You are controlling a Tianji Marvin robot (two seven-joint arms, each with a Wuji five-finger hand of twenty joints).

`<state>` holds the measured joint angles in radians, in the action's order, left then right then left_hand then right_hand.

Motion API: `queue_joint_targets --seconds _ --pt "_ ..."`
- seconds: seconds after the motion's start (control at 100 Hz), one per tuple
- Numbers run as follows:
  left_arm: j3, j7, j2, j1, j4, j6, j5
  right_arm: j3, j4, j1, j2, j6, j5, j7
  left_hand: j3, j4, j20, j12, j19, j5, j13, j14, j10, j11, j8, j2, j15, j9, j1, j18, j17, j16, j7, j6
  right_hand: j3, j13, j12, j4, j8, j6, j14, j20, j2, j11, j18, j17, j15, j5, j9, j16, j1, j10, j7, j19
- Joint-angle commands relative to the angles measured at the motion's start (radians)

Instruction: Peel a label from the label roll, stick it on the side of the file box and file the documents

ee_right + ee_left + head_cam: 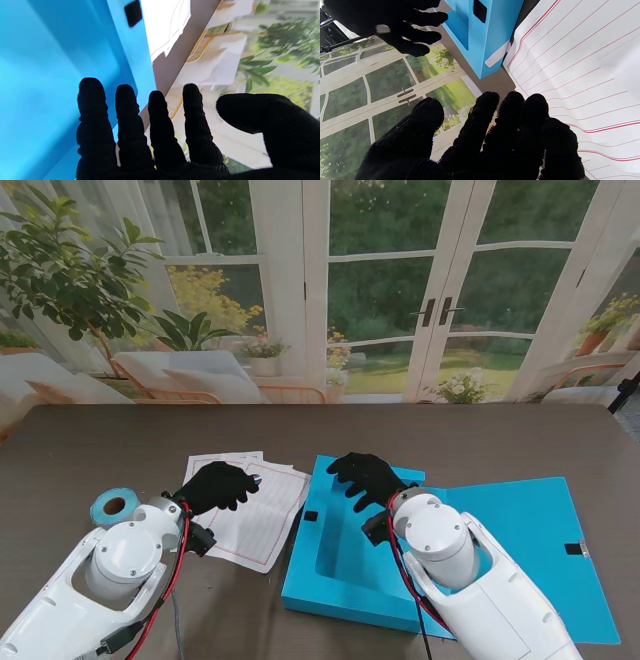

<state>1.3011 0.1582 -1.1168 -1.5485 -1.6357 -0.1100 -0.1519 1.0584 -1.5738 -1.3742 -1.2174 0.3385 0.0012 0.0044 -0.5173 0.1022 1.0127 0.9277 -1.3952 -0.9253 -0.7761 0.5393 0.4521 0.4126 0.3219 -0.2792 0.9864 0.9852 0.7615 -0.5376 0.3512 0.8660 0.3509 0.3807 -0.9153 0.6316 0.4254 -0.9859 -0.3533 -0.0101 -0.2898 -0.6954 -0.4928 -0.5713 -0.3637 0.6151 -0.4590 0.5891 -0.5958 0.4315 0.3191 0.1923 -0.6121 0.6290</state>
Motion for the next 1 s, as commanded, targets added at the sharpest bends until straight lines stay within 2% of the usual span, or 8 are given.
queue_joint_targets --seconds 0.0,0.06,0.35,0.43,0.5,0.57,0.79,0.99 --pt "-0.002 0.020 -0.001 0.001 0.005 -0.007 -0.003 0.004 -0.029 -0.024 0.023 -0.018 -0.013 0.021 0.016 -0.032 0.006 -0.007 0.034 -0.007 0.000 0.079 0.037 -0.008 0.002 0.037 0.006 0.013 0.018 0.032 -0.038 0.014 -0.011 -0.008 0.031 -0.038 -0.008 0.030 0.019 0.049 0.035 0.012 -0.022 0.023 0.012 -0.465 0.009 -0.041 0.046 -0.011 -0.065 -0.046 0.008 0.036" --pt "-0.004 0.020 -0.001 0.004 0.008 -0.011 -0.010 0.016 -0.046 -0.042 0.036 -0.055 -0.032 0.048 0.017 -0.032 0.000 -0.026 0.045 -0.004 0.010 0.078 0.037 -0.032 -0.007 0.038 -0.012 0.008 0.019 0.037 -0.050 0.006 -0.026 -0.010 0.023 -0.050 0.001 0.061 0.020 0.062 0.054 0.016 -0.027 0.017 0.021 -0.468 0.016 -0.066 0.073 -0.007 -0.089 -0.061 0.011 0.040" --pt "-0.018 0.025 0.002 0.035 0.032 -0.036 -0.051 0.062 -0.090 -0.131 0.060 -0.212 -0.086 0.058 0.020 -0.033 -0.072 -0.158 0.096 0.008 0.061 0.057 0.020 -0.153 -0.026 0.037 -0.123 -0.001 0.016 0.059 -0.111 -0.048 -0.062 -0.027 0.025 -0.078 -0.002 0.096 0.024 0.072 0.066 0.022 -0.011 0.038 0.039 -0.499 0.053 -0.084 0.083 -0.015 -0.136 -0.075 0.020 0.010" --pt "-0.024 0.033 0.006 0.050 0.042 -0.052 -0.078 0.066 -0.095 -0.144 0.059 -0.236 -0.097 0.044 0.020 -0.034 -0.129 -0.199 0.142 0.020 0.102 0.045 0.003 -0.187 -0.035 0.036 -0.217 -0.017 0.012 0.078 -0.168 -0.098 -0.079 -0.038 0.018 -0.074 -0.001 0.101 0.022 0.058 0.057 0.021 -0.014 0.038 0.036 -0.498 0.060 -0.073 0.075 -0.017 -0.128 -0.067 0.017 0.001" --pt "-0.031 0.037 0.009 0.066 0.053 -0.066 -0.115 0.073 -0.105 -0.151 0.064 -0.242 -0.097 0.057 0.019 -0.036 -0.232 -0.247 0.189 0.032 0.130 0.026 -0.017 -0.198 -0.046 0.034 -0.306 -0.035 -0.001 0.090 -0.208 -0.156 -0.093 -0.052 0.014 -0.072 0.000 0.102 0.023 0.053 0.057 0.019 -0.005 0.039 0.036 -0.496 0.066 -0.075 0.071 -0.018 -0.122 -0.062 0.020 -0.009" --pt "-0.039 0.036 0.011 0.083 0.064 -0.085 -0.149 0.075 -0.112 -0.155 0.062 -0.251 -0.095 0.052 0.019 -0.038 -0.268 -0.271 0.228 0.043 0.145 0.016 -0.034 -0.207 -0.052 0.032 -0.360 -0.047 -0.015 0.093 -0.219 -0.185 -0.104 -0.065 0.008 -0.064 0.001 0.098 0.022 0.045 0.055 0.016 -0.012 0.037 0.033 -0.490 0.066 -0.067 0.060 -0.017 -0.107 -0.056 0.017 -0.015" --pt "-0.075 0.062 0.020 0.152 0.108 -0.160 -0.230 0.073 -0.111 -0.156 0.060 -0.259 -0.079 0.049 0.026 -0.043 -0.262 -0.292 0.188 0.062 0.128 0.001 -0.050 -0.218 -0.065 0.020 -0.363 -0.094 -0.062 0.090 -0.170 -0.187 -0.121 -0.088 0.005 -0.056 0.001 0.081 0.023 0.030 0.046 0.005 -0.016 0.038 0.029 -0.482 0.070 -0.056 0.041 -0.016 -0.085 -0.045 0.015 -0.038" --pt "-0.129 0.091 0.028 0.233 0.177 -0.210 -0.295 0.068 -0.110 -0.155 0.060 -0.255 -0.069 0.053 0.028 -0.043 -0.183 -0.180 0.022 0.061 0.016 -0.014 -0.050 -0.134 -0.091 0.008 -0.150 -0.057 -0.095 0.083 -0.005 -0.099 -0.134 -0.095 0.009 -0.049 0.001 0.072 0.024 0.025 0.042 -0.007 -0.012 0.038 0.026 -0.475 0.069 -0.052 0.030 -0.014 -0.079 -0.039 0.014 -0.053"
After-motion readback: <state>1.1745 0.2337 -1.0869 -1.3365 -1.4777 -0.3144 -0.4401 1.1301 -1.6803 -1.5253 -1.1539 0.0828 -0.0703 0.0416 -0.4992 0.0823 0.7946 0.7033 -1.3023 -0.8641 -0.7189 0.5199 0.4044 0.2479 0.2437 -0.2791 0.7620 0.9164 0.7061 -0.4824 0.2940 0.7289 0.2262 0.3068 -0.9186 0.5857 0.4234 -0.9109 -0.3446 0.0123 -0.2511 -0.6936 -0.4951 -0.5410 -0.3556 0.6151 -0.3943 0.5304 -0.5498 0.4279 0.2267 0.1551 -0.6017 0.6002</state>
